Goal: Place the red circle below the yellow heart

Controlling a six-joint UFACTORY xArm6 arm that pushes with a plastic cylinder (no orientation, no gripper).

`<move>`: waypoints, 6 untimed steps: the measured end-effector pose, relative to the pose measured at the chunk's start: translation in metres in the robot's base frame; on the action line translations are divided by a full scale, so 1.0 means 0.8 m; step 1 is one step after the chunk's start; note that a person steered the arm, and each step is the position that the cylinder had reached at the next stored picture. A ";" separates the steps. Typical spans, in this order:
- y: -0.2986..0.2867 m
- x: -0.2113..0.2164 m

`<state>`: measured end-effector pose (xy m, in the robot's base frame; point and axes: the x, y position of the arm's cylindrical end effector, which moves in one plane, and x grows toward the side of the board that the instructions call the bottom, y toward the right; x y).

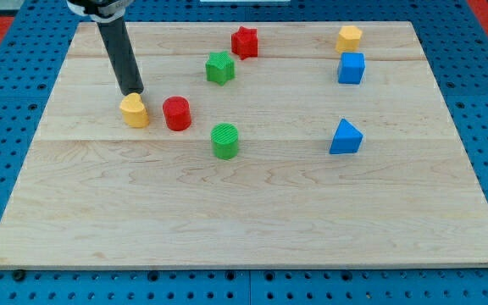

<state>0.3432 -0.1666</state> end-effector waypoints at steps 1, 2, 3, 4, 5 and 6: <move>0.100 -0.039; 0.124 -0.016; 0.109 0.033; 0.059 0.059; 0.066 0.091; 0.096 0.102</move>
